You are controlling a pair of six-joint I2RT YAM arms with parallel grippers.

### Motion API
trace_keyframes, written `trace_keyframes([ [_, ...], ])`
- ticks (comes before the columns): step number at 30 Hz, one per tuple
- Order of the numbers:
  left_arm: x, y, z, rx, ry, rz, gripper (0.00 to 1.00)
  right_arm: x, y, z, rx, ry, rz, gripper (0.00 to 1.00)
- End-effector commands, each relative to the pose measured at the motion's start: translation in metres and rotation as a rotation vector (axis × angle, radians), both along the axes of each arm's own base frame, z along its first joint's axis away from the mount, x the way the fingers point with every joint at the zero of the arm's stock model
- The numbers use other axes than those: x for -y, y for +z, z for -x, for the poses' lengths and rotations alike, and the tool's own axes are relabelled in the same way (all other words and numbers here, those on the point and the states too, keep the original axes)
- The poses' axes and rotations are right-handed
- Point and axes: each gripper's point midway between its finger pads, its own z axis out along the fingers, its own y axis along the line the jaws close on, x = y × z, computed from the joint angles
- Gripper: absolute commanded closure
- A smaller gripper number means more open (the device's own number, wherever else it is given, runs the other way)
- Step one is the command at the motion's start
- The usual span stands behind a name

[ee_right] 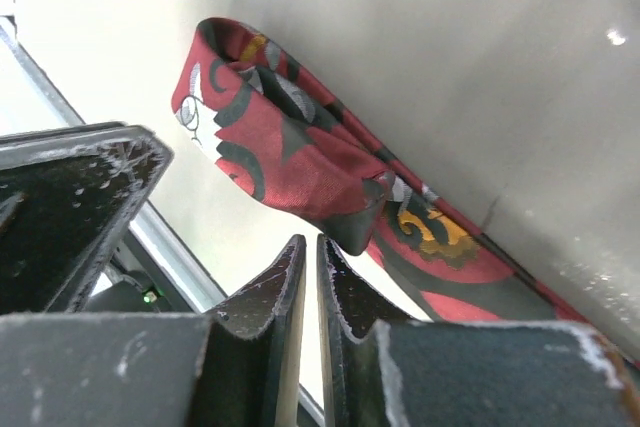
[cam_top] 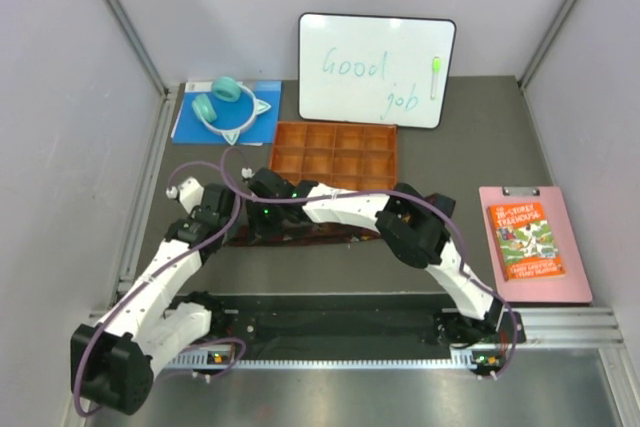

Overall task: Roll the ties
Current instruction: Roll the tie at the center of the board.

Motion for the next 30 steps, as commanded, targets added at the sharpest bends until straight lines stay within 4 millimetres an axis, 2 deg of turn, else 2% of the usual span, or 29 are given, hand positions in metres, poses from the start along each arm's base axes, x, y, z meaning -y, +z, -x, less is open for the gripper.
trace_keyframes([
  [1, -0.014, 0.015, 0.002, 0.039, 0.088, -0.015, 0.60, -0.001, -0.005, -0.010, 0.036, 0.005, 0.017, 0.90],
  [4, -0.012, 0.013, 0.003, 0.056, 0.089, 0.013, 0.51, 0.002, -0.009, -0.011, 0.043, 0.011, 0.031, 0.91],
  [8, -0.018, 0.009, 0.006, 0.050, 0.121, 0.022, 0.49, 0.011, -0.007, -0.013, 0.080, 0.021, 0.060, 0.91],
  [9, -0.019, 0.008, 0.007, 0.046, 0.129, 0.025, 0.49, 0.012, 0.002, -0.014, 0.092, 0.022, 0.049, 0.92],
  [10, -0.020, 0.003, 0.009, 0.035, 0.132, 0.035, 0.49, 0.017, 0.000, -0.013, 0.097, 0.029, 0.059, 0.92],
  [12, -0.021, -0.003, 0.008, 0.028, 0.144, 0.058, 0.52, 0.018, 0.013, -0.012, 0.116, 0.033, 0.037, 0.92],
  [18, -0.013, -0.022, 0.008, 0.019, 0.132, 0.123, 0.60, 0.025, 0.016, -0.005, 0.100, 0.048, 0.036, 0.92],
  [22, -0.012, -0.029, 0.009, 0.017, 0.120, 0.128, 0.62, 0.029, 0.022, -0.001, 0.096, 0.049, 0.022, 0.92],
  [30, -0.010, -0.042, 0.017, -0.010, 0.113, 0.137, 0.63, 0.027, 0.051, 0.001, 0.111, 0.057, -0.023, 0.92],
])
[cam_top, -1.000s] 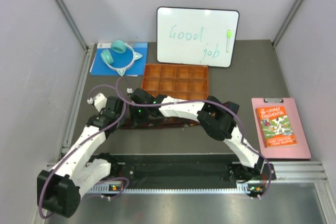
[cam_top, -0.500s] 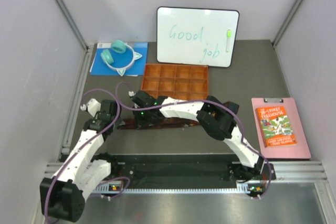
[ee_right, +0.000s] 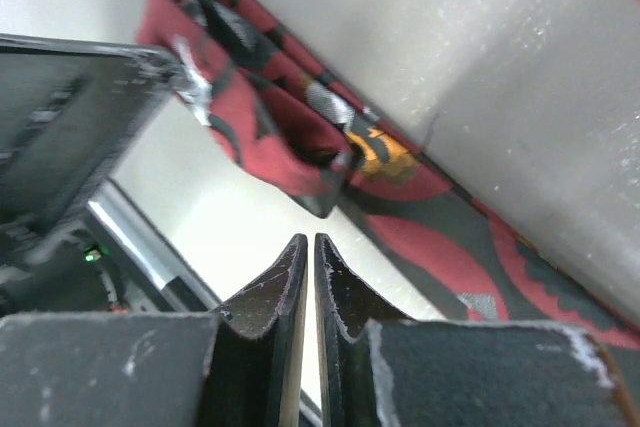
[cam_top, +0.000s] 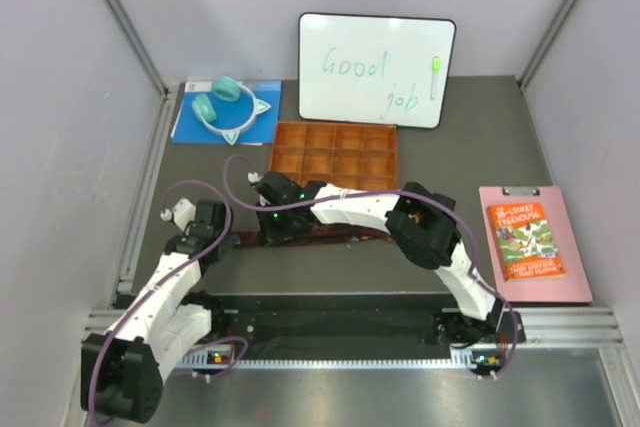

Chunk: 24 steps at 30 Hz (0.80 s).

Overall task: Roll the ties
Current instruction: Roll the tie at the center of the board.

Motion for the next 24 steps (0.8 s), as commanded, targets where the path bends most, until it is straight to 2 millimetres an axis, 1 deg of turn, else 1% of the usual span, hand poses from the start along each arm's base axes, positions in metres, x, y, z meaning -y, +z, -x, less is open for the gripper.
trace_keyframes([
  [1, 0.001, 0.003, -0.005, 0.035, 0.002, 0.015, 0.63, -0.007, 0.061, -0.004, 0.057, 0.016, -0.113, 0.92],
  [5, 0.001, 0.002, -0.005, 0.040, 0.004, 0.013, 0.62, -0.014, 0.084, -0.004, 0.050, 0.020, -0.187, 0.92],
  [6, 0.001, 0.002, -0.006, 0.044, 0.003, 0.015, 0.62, -0.018, 0.087, -0.001, 0.017, 0.024, -0.208, 0.92],
  [8, 0.002, 0.000, -0.006, 0.038, 0.002, 0.015, 0.63, -0.022, 0.087, -0.003, -0.008, 0.025, -0.230, 0.92],
  [10, 0.001, 0.000, -0.007, 0.036, 0.004, 0.009, 0.64, -0.028, 0.077, -0.005, -0.030, 0.030, -0.220, 0.93],
  [12, -0.001, 0.000, -0.008, 0.035, 0.006, -0.004, 0.65, -0.034, 0.074, -0.005, -0.044, 0.038, -0.226, 0.93],
  [13, -0.002, 0.000, -0.009, 0.033, 0.008, -0.009, 0.65, -0.036, 0.066, -0.005, -0.054, 0.040, -0.218, 0.93],
  [14, -0.002, 0.001, -0.011, 0.034, 0.009, -0.012, 0.65, -0.038, 0.063, -0.006, -0.059, 0.040, -0.216, 0.93],
  [15, -0.002, 0.000, -0.011, 0.030, 0.012, -0.012, 0.65, -0.041, 0.064, -0.008, -0.056, 0.040, -0.224, 0.93],
  [16, -0.002, 0.000, -0.013, 0.027, 0.012, -0.012, 0.65, -0.043, 0.057, -0.009, -0.061, 0.038, -0.218, 0.93],
  [17, -0.002, 0.001, -0.014, 0.028, 0.011, -0.011, 0.65, -0.044, 0.056, -0.011, -0.064, 0.034, -0.219, 0.93],
  [18, -0.002, 0.001, -0.014, 0.027, 0.011, -0.011, 0.66, -0.047, 0.059, -0.016, -0.063, 0.032, -0.230, 0.93],
  [24, -0.001, 0.004, -0.018, 0.032, 0.014, -0.012, 0.66, -0.043, 0.034, -0.029, -0.086, 0.005, -0.203, 0.94],
])
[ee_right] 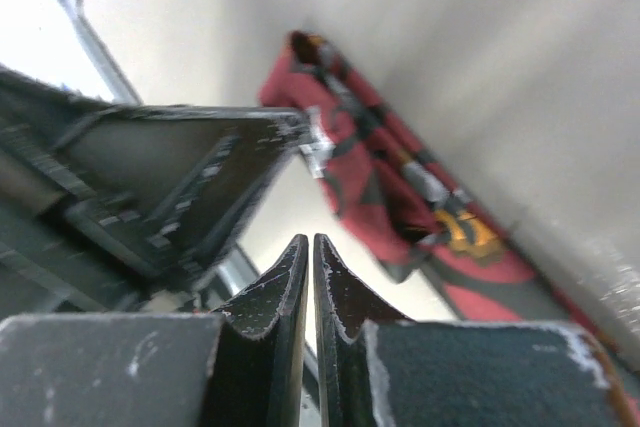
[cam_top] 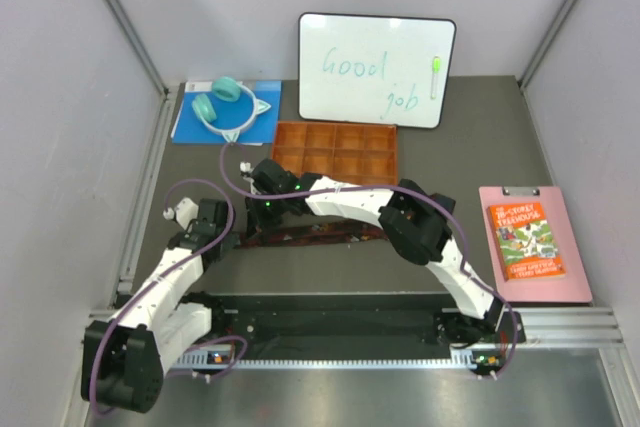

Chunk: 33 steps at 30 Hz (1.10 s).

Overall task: Roll the ties
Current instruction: Roll the tie at the center of the board.

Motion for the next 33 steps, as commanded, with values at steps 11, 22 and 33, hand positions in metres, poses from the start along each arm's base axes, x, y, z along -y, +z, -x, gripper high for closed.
trace_keyframes([
  [11, -0.005, 0.032, -0.017, 0.066, 0.010, -0.029, 0.57, 0.001, -0.032, -0.030, 0.014, -0.032, 0.024, 0.95],
  [22, -0.014, 0.039, -0.017, 0.095, 0.068, -0.001, 0.48, 0.009, -0.041, -0.027, 0.019, -0.027, 0.049, 0.96],
  [33, -0.006, 0.011, -0.012, 0.085, 0.031, 0.043, 0.56, 0.013, -0.040, -0.027, 0.022, -0.023, 0.052, 0.96],
])
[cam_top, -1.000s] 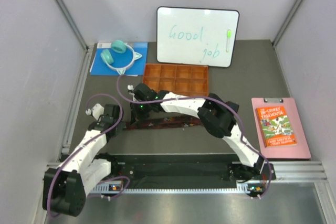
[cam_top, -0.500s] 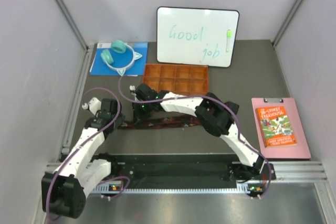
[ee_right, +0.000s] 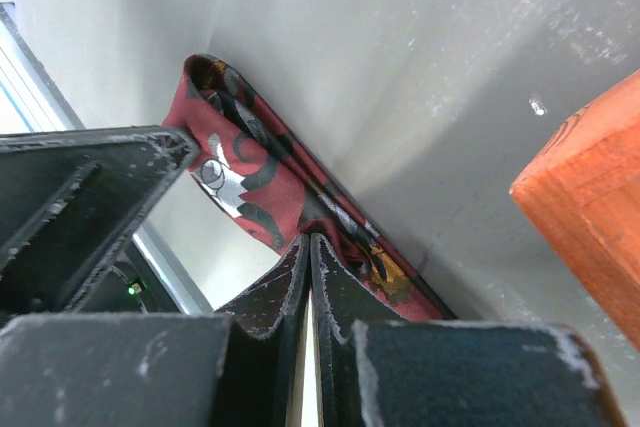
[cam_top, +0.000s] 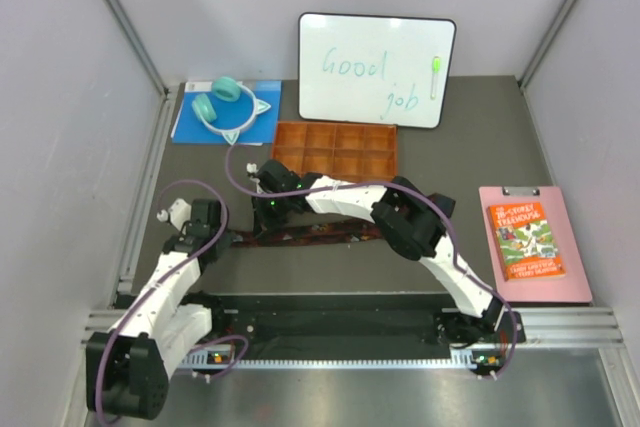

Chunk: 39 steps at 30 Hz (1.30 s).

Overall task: Roll the ties
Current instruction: Roll the tie at the center of the board.

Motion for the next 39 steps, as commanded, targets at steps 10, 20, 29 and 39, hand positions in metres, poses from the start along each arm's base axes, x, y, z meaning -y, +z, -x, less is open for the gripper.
trace_keyframes([
  [10, 0.005, -0.016, -0.001, 0.024, -0.007, 0.032, 0.57, 0.003, -0.001, -0.008, 0.036, -0.006, 0.003, 0.97],
  [20, 0.003, -0.025, -0.010, 0.018, 0.012, 0.022, 0.67, 0.004, -0.008, -0.008, 0.030, -0.007, 0.012, 0.97],
  [29, 0.005, -0.013, -0.020, 0.027, 0.000, 0.021, 1.00, 0.004, -0.010, -0.008, 0.030, -0.002, 0.021, 0.98],
  [39, -0.006, 0.043, -0.015, 0.083, -0.013, -0.096, 1.00, 0.003, 0.022, -0.011, 0.049, -0.012, -0.002, 0.98],
])
